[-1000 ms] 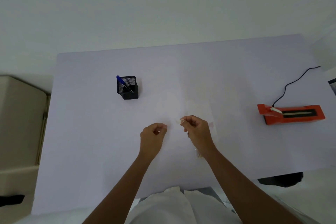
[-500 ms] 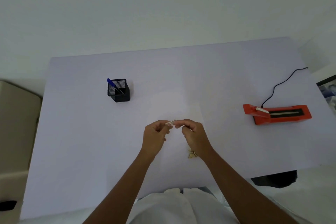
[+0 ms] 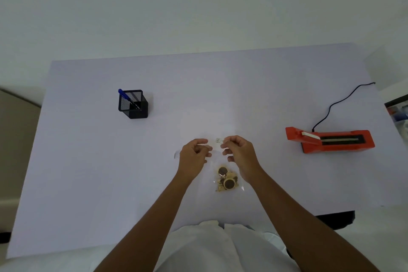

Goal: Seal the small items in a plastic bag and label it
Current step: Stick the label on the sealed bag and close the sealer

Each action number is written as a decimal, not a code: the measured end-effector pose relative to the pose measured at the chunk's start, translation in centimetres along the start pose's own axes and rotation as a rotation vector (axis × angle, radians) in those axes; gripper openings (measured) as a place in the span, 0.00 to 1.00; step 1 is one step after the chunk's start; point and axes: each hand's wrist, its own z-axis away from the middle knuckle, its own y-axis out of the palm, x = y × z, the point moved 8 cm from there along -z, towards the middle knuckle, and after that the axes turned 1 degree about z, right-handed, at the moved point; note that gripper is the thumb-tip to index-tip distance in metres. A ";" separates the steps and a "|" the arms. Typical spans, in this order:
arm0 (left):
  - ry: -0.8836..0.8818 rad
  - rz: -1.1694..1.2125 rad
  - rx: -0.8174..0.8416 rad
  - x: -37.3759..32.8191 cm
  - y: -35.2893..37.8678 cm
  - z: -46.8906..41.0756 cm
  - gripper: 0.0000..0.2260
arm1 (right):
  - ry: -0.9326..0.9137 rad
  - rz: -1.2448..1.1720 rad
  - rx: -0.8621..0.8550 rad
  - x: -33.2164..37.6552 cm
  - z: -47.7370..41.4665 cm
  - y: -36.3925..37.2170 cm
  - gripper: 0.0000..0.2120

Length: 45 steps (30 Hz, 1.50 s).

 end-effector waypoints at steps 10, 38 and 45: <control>-0.154 -0.231 0.093 6.9 4.9 -2.6 0.10 | 0.116 0.003 0.067 -4.5 -3.4 -1.7 0.04; -0.050 -0.566 -0.008 6.2 6.5 -4.9 0.08 | -0.061 0.654 -0.028 -6.3 -6.5 -2.1 0.04; -0.008 -0.642 0.034 6.0 6.9 -5.6 0.08 | -0.076 0.710 -0.055 -6.1 -6.3 -2.1 0.07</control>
